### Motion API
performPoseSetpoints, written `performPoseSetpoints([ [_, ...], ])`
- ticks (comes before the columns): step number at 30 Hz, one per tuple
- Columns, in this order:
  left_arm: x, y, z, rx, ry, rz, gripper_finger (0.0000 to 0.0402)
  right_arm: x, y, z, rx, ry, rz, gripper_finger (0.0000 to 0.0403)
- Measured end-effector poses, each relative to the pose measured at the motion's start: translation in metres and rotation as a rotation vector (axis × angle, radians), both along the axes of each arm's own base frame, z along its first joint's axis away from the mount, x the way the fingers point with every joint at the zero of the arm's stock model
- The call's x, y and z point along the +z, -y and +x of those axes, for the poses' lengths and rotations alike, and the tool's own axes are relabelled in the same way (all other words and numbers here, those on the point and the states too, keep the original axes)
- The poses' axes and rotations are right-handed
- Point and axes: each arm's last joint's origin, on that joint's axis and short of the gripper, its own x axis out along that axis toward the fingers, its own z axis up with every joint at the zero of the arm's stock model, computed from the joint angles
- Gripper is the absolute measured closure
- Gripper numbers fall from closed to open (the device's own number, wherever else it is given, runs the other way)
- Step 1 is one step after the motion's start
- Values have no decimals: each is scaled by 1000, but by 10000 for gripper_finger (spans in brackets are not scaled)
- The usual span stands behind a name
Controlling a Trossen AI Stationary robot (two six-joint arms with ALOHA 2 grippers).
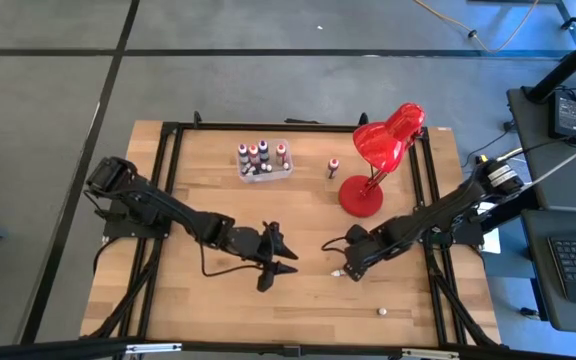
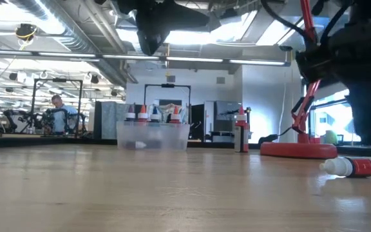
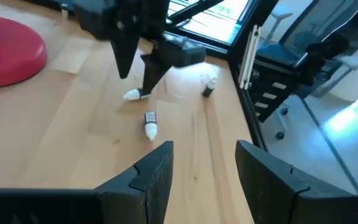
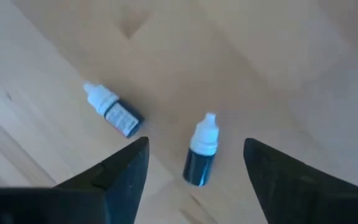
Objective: Pick & Place food coloring
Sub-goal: Put the small brown food coloring bottle into the transparent bin
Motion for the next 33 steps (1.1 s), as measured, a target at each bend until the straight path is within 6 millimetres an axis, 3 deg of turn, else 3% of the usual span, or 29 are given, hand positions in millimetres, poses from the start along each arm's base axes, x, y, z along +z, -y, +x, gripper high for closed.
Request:
performPoseSetpoints([
  [9, -2, 0, 1, 25, -4, -15, 233, -20, -9, 3, 5, -84, 19, 152],
  [18, -2, -2, 1, 66, 4, 0, 233, -34, -18, 1, 38, -132, -20, 220],
  [28, 4, -4, -1, 63, 24, 56, 233, -30, -18, 2, 69, -161, -58, 327],
  [33, 23, -14, -17, 64, -14, 59, 233, -13, -19, 16, 120, -115, -58, 344],
])
